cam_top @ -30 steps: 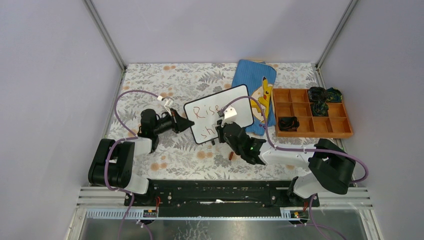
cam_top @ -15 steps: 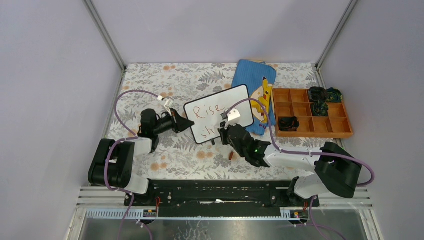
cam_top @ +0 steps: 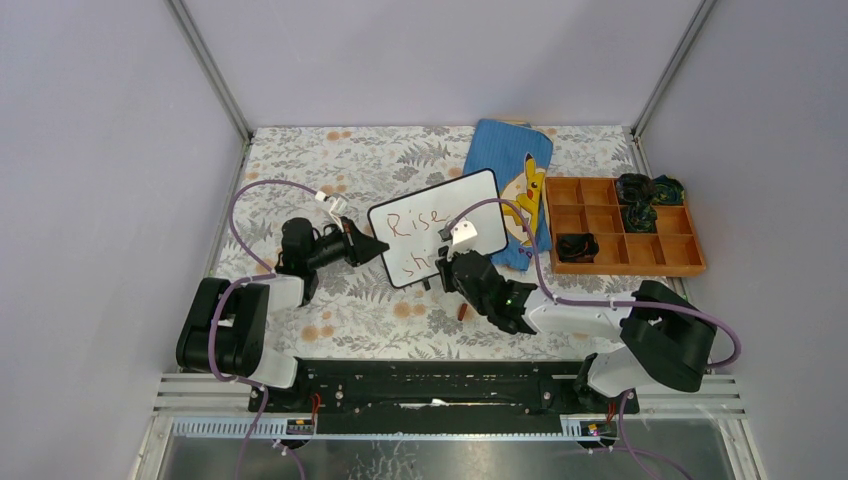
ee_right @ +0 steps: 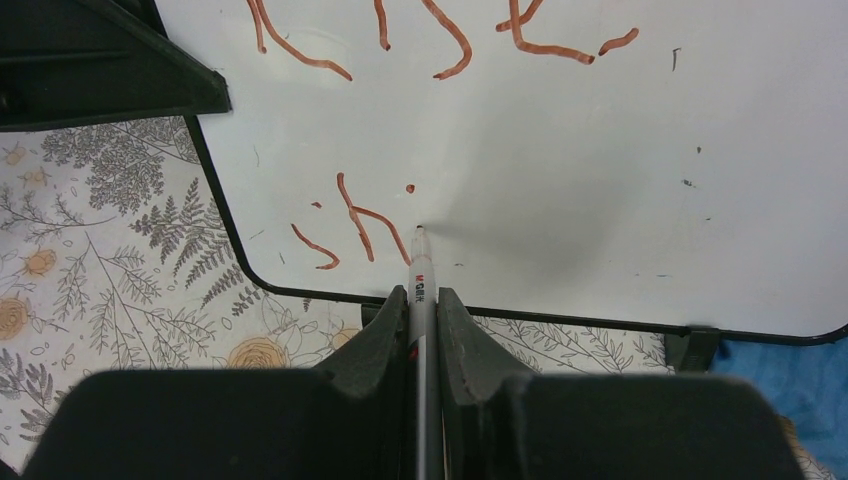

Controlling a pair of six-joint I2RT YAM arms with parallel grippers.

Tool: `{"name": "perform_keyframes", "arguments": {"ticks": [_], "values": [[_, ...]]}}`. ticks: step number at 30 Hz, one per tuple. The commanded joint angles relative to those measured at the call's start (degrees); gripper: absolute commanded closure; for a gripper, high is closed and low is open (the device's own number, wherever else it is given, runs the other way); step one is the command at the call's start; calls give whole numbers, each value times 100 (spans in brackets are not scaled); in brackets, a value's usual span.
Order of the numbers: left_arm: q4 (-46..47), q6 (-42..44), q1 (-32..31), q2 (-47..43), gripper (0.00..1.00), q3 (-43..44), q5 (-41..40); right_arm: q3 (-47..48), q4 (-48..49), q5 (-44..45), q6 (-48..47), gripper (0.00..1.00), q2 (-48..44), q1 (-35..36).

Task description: Write a sentence on the whiteboard

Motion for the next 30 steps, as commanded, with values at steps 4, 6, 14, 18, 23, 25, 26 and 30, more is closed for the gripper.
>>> {"name": "perform_keyframes", "arguments": {"ticks": [4, 6, 14, 18, 23, 25, 26, 30], "values": [[-666, 379, -125, 114, 100, -37, -215, 180, 117, 88, 35, 100, 34, 10], [-674, 374, -125, 109, 100, -36, -215, 150, 85, 87, 32, 100, 15, 15], [-694, 389, -134, 103, 100, -37, -223, -39, -20, 27, 124, 100, -20, 12], [-702, 398, -138, 109, 100, -32, -224, -131, -72, -26, 173, 100, -69, 11], [-710, 398, -143, 118, 100, -28, -224, -184, -172, -113, 211, 100, -92, 25], [-715, 398, -143, 118, 100, -28, -224, -185, -199, -119, 222, 100, -104, 31], [-711, 398, -143, 114, 100, -36, -224, -182, -195, -105, 221, 100, -134, 34], [-719, 411, -149, 109, 100, -36, -232, -164, -182, 28, 205, 100, -425, 32]]}}
